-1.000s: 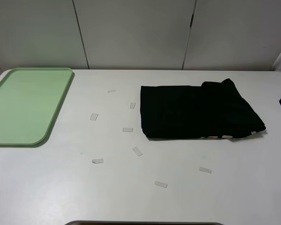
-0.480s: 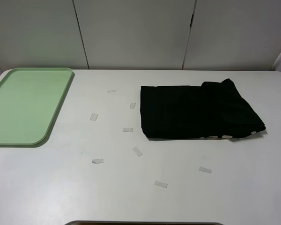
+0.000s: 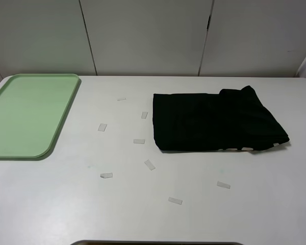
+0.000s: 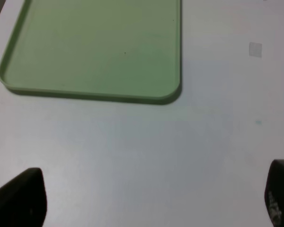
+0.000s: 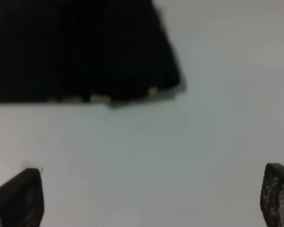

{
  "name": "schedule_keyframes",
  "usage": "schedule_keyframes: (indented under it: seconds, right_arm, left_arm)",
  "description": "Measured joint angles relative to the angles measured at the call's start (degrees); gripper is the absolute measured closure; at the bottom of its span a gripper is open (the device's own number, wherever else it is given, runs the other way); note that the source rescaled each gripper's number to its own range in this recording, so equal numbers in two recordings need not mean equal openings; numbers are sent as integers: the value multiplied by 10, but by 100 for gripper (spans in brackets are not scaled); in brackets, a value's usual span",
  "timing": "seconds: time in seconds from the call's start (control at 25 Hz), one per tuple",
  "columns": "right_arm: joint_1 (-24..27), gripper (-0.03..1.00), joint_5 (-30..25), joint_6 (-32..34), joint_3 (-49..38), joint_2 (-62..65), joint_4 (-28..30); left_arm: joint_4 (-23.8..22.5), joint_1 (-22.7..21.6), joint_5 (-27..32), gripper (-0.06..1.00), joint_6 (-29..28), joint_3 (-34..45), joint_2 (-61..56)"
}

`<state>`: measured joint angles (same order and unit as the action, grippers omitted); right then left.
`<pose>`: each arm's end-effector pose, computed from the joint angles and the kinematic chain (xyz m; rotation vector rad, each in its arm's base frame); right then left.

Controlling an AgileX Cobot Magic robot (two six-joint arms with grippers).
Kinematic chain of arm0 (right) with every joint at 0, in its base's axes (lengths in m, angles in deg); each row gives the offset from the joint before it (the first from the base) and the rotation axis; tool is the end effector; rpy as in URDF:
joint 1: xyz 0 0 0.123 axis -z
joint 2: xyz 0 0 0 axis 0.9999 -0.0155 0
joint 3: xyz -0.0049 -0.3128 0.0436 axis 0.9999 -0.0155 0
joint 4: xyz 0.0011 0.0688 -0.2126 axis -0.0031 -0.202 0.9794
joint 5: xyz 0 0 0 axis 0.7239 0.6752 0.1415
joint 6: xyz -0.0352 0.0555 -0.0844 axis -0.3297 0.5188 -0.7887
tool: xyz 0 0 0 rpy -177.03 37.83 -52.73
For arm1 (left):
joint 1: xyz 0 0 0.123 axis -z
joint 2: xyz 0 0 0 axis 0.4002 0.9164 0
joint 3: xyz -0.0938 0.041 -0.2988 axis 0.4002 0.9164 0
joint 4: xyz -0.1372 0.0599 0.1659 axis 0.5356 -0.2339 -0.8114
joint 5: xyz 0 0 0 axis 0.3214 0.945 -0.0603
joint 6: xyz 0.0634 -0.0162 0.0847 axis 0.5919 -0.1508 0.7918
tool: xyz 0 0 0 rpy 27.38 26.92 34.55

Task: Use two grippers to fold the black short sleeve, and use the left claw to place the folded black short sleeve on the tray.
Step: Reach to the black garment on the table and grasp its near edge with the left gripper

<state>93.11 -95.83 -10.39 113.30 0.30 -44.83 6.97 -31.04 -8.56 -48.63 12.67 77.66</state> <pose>-0.0547 0.0044 0.2568 0.0567 2.1249 -0.0434 -0.0529 -0.0087 0.2557 -0.1476 2.0744 0.0489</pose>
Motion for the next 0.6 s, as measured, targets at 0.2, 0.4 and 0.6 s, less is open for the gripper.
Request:
schedule_keyframes:
  seconds: [0.2,0.4,0.6]
  right_arm:
    - [3,-3,11,0,-1,9,0]
    - [3,-3,39,0,-5,9,0]
    - [3,-3,48,0,-7,9,0]
  left_arm:
    - [0,0,0,3,0,0,0]
    - [0,0,0,3,0,0,0]
    - [0,0,0,3,0,0,0]
